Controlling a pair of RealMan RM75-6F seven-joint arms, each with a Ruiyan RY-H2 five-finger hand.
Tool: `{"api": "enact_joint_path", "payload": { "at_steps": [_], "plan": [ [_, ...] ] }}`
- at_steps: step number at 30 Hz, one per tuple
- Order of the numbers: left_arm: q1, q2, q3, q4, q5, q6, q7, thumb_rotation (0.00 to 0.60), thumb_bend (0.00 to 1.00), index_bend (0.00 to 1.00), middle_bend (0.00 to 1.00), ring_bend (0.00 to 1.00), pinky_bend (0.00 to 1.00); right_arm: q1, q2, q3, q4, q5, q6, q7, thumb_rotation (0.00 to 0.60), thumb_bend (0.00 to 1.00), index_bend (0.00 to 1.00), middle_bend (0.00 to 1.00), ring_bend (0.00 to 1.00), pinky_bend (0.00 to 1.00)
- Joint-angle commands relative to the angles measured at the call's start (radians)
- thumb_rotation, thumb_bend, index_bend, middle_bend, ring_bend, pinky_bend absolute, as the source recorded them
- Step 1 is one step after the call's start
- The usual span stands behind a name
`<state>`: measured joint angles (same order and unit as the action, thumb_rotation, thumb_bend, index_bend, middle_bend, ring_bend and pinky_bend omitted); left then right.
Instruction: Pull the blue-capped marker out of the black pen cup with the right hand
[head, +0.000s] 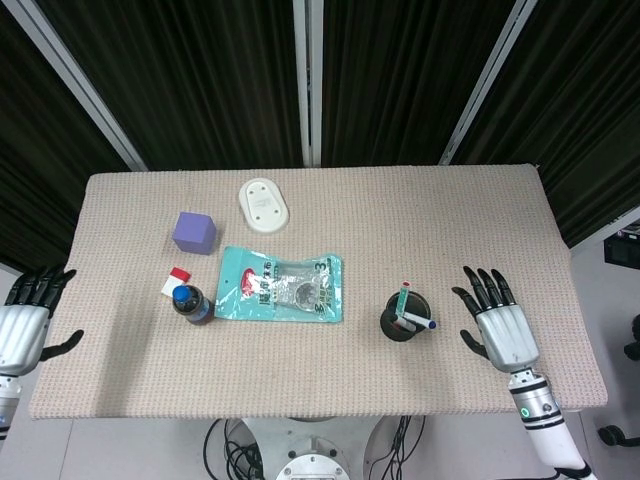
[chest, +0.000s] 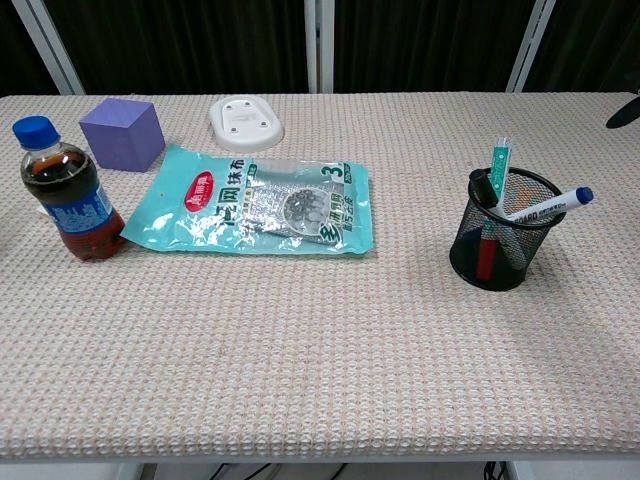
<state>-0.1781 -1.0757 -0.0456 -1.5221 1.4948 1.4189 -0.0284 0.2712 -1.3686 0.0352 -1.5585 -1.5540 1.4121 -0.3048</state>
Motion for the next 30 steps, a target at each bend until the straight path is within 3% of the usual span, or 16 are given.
{"api": "enact_joint_path", "payload": {
  "at_steps": [1, 30],
  "plan": [
    [-0.001, 0.004, -0.001, -0.001, -0.01, -0.01, -0.001, 0.6, 0.2, 0.09, 0.03, 0.0, 0.08, 0.008, -0.019, 0.005, 0.01, -0.007, -0.008, 0.002, 0.6, 0.18, 0.27, 0.0, 0.0, 0.0],
    [0.006, 0.022, -0.007, -0.007, -0.04, -0.029, -0.012, 0.6, 0.21, 0.09, 0.03, 0.0, 0.08, 0.049, -0.112, 0.019, 0.035, -0.022, -0.057, 0.031, 0.6, 0.24, 0.47, 0.02, 0.0, 0.0]
  ]
}}
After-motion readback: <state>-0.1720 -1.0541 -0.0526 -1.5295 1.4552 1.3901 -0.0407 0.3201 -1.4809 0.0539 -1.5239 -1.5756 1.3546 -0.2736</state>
